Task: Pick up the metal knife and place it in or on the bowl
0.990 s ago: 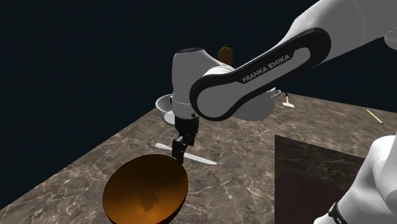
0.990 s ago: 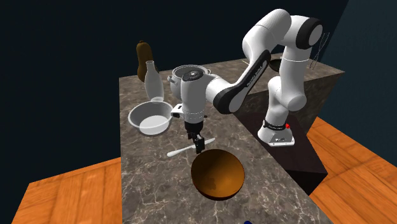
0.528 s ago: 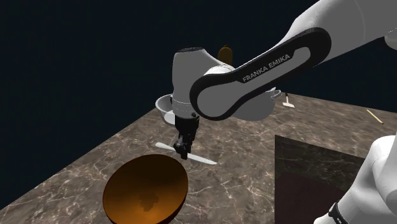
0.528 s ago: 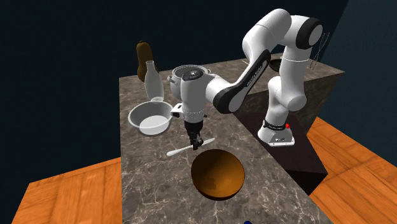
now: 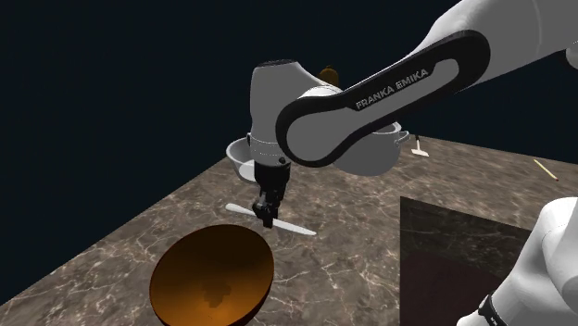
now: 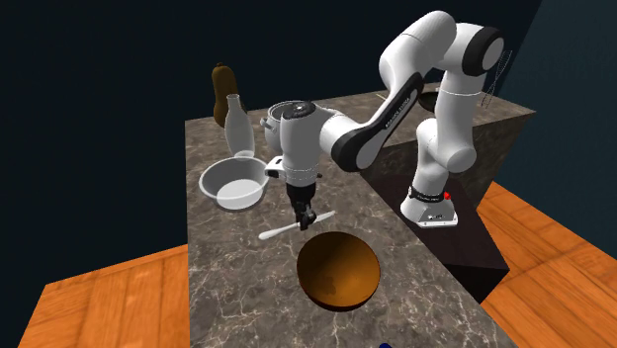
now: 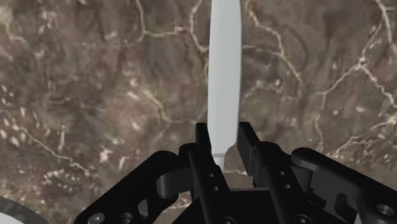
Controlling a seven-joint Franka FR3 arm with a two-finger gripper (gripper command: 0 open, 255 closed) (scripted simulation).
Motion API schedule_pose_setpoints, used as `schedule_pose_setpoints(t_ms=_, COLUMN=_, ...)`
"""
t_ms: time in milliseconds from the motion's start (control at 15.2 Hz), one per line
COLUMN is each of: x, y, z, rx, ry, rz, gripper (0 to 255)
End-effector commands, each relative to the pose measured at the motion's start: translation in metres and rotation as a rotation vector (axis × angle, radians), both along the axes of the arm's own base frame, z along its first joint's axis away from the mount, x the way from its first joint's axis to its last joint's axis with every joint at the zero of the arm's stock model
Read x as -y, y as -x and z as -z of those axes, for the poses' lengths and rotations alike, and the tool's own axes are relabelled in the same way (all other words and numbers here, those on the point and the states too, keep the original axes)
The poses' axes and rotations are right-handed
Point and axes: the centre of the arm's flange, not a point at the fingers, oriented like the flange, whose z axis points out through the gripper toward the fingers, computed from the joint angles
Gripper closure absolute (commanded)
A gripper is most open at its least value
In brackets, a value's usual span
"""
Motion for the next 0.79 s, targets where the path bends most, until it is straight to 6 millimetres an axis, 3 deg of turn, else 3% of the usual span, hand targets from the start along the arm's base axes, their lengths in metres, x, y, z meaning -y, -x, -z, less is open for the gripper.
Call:
schedule_pose_setpoints(t_ms=0, x=0.0, y=0.001, z=-0.011, rx=0.0, ry=0.0, rz=0.0, gripper=255)
schedule_pose_setpoints(t_ms=726, x=0.0, y=0.001, z=-0.069, rx=0.0, ry=0.0, rz=0.0, gripper=255)
